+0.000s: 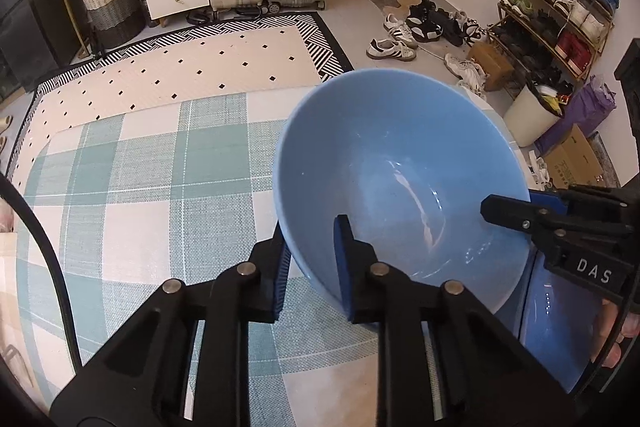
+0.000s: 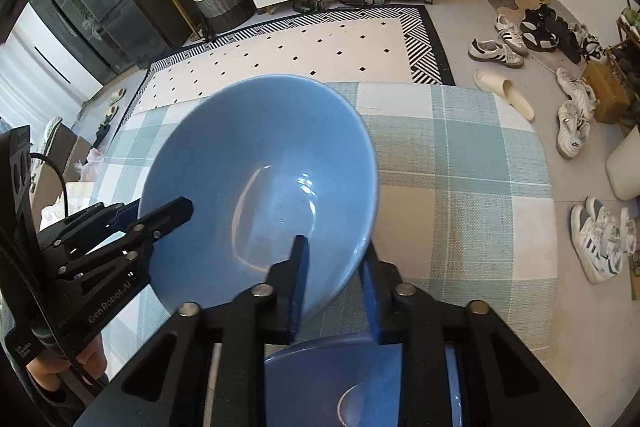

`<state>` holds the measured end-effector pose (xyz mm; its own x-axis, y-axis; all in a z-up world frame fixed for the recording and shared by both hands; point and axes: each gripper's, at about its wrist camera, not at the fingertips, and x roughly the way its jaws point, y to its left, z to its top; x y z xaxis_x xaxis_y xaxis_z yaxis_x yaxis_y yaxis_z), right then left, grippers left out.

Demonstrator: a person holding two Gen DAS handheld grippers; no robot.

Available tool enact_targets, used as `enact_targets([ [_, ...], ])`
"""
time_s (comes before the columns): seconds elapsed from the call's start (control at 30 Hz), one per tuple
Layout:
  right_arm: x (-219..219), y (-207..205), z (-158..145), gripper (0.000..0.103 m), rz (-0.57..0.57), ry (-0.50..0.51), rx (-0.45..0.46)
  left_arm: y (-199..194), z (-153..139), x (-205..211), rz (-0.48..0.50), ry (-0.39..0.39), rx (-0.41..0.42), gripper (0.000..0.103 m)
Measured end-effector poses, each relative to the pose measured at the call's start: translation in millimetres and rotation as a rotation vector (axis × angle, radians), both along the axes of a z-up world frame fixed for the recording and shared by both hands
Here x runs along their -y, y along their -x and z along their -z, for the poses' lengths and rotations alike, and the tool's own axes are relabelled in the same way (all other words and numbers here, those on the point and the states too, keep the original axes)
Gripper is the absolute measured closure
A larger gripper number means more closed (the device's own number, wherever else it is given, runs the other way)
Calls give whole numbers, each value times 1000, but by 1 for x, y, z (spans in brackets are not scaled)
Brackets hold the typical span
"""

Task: Organize plates and bowls
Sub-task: 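Lift the held blue bowl toward the nested bowls, then carry the held blue bowl over the nested blue bowls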

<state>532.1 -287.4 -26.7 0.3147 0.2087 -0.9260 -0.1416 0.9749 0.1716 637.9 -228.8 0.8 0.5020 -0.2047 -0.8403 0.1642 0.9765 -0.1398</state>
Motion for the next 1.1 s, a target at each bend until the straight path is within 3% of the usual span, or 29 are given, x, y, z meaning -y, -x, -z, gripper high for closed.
enact_targets([
  [0.23,-4,10,-10,85,0,-8,50,12,-12,-4,-17,-18,51,86],
  [0.73,-11,67,-73,85,-10,-29,200,76,-77,-13,-22,-40,199,86],
  [1.1,-3,107,-107,85,7,0,265,124,-121,12,5,-46,259,86],
])
